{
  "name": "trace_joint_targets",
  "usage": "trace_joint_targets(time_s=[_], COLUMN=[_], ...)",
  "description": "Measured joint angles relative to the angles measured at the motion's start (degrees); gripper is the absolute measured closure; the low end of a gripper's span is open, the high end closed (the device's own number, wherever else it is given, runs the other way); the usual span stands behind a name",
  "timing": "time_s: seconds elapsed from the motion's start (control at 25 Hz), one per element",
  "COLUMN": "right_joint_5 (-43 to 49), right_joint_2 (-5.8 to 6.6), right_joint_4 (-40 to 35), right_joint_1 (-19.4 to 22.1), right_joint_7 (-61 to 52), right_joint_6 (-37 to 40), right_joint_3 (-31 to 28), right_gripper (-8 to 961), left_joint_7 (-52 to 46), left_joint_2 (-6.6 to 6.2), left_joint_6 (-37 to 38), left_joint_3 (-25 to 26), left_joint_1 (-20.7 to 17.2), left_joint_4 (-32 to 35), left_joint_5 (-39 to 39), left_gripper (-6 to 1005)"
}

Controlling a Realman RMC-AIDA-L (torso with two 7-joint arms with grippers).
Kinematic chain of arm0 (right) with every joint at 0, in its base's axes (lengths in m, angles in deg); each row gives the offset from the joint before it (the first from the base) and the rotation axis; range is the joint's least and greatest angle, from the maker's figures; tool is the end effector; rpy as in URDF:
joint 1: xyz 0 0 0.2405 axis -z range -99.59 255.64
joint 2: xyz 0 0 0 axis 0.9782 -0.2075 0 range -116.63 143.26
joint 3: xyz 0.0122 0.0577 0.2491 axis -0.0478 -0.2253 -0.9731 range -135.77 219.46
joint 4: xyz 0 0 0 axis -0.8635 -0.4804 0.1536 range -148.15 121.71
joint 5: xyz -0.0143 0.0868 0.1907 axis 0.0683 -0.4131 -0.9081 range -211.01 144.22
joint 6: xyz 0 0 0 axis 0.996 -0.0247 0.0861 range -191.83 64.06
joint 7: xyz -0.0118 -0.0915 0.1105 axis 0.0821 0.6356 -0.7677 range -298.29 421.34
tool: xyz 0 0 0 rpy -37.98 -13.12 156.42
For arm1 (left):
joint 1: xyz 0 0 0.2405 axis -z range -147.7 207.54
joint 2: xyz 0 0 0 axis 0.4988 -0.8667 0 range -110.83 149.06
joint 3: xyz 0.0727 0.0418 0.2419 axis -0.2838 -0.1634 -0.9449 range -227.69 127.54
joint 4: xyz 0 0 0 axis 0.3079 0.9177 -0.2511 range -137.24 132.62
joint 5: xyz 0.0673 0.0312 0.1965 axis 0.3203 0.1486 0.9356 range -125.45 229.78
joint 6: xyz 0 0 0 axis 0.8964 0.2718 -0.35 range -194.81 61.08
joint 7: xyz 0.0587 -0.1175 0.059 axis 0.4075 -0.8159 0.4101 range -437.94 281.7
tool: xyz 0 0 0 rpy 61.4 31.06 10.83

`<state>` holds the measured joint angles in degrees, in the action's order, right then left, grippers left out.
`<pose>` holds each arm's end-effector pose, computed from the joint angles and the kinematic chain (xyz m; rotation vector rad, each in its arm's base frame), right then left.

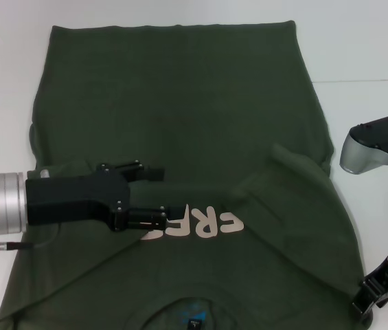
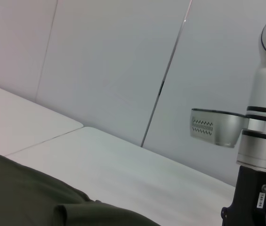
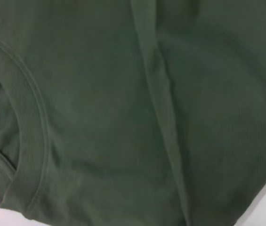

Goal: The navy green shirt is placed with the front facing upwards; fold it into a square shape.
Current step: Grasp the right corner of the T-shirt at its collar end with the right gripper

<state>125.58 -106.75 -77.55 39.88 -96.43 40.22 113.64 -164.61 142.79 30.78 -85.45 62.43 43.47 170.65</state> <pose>0.2304 0.3231 0.0016 -2.3677 1.5294 -0.8761 -0.2247 0.3257 -0.0021 -2.8159 -0.6355 -0.8102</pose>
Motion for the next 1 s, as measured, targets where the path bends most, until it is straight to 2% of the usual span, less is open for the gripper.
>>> trace_joint_targets(time_s=[0.48, 0.56, 0.8, 1.0], right_joint_5=[-0.6, -0.5, -0.3, -0.8], right_joint_2=[0.01, 0.04, 0.17, 0.14], right_joint_4=[-1.3, -1.6, -2.0, -4.2], right_joint_1=[0.9, 1.1, 2.0, 4.2], right_joint_7=[-0.1, -0.1, 0.2, 0.6], right_joint_6=[0.0, -0.1, -0.6, -0.8], right_joint_3=[2.5, 2.5, 2.5, 2.3], right_gripper=[569, 775, 923, 923], left_joint_7=[0.2, 0.2, 0.2, 0.1], left_joint_2=[-0.15, -0.19, -0.2, -0.19], left_joint_6=[0.0, 0.0, 0.0, -0.1], left_joint_3=[0.6, 0.6, 0.6, 0.6], left_joint_1=[-0.1, -0.1, -0.1, -0.1], left_joint_4=[0.0, 0.0, 0.0, 0.0], left_joint_5=[-0.3, -0.3, -0.3, -0.3], left_gripper=[63, 63, 63, 62])
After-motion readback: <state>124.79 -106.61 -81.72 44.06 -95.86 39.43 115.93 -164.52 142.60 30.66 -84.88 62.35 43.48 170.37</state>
